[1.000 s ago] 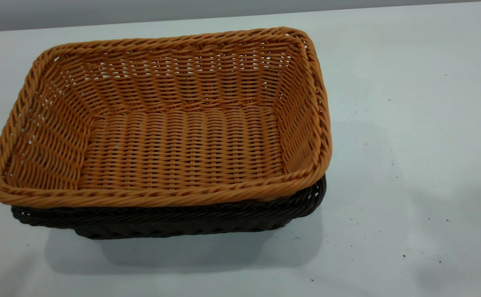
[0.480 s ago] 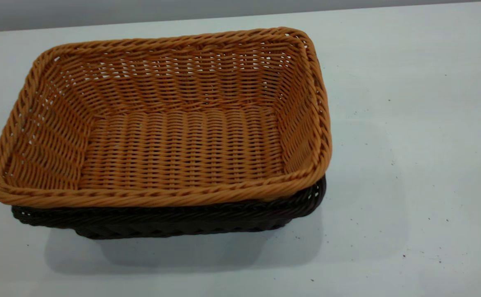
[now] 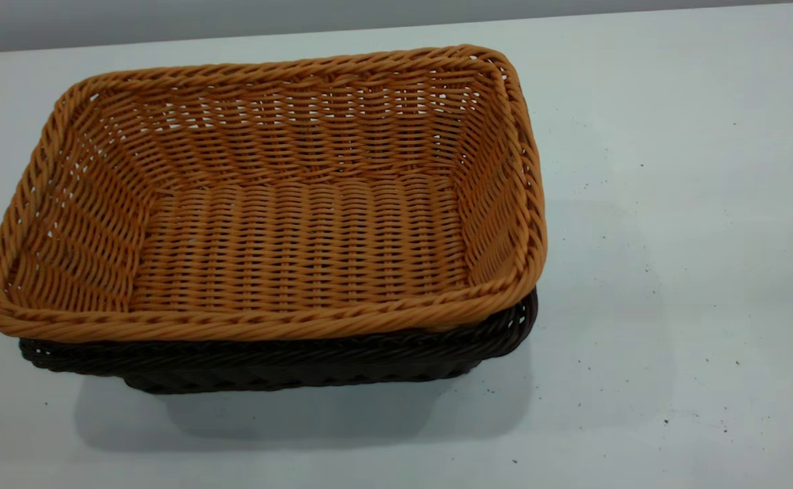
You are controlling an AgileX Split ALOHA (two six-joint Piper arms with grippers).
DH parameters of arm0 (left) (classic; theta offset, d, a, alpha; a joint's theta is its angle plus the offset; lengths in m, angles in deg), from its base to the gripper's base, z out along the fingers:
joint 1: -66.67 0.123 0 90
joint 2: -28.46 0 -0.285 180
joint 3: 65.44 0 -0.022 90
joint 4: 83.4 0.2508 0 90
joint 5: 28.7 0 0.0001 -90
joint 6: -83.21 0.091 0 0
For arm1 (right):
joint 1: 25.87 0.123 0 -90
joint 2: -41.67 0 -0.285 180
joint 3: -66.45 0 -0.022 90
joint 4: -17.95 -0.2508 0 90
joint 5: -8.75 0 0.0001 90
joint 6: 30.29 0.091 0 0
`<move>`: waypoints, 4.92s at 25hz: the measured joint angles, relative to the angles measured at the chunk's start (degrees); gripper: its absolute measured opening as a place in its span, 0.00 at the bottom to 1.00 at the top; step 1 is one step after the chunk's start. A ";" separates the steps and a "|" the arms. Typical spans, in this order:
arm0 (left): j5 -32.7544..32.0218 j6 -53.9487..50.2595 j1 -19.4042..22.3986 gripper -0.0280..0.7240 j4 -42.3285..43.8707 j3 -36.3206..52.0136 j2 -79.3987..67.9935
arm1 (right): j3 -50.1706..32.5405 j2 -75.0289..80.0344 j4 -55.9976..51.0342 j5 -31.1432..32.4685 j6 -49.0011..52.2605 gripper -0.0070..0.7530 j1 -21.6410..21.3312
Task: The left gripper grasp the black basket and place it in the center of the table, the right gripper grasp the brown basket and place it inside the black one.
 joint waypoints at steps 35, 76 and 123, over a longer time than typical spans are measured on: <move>1.33 15.66 0.00 0.04 -11.53 15.62 0.45 | -18.80 -9.73 -0.34 -7.93 -8.06 0.01 0.00; 8.21 -2.42 0.00 0.04 6.83 24.29 0.45 | -18.80 -9.73 -0.44 -7.83 -7.67 0.01 0.00; 8.15 -2.38 0.62 0.04 6.86 24.23 7.29 | -18.75 -17.54 -1.63 -7.77 -7.62 0.01 -34.94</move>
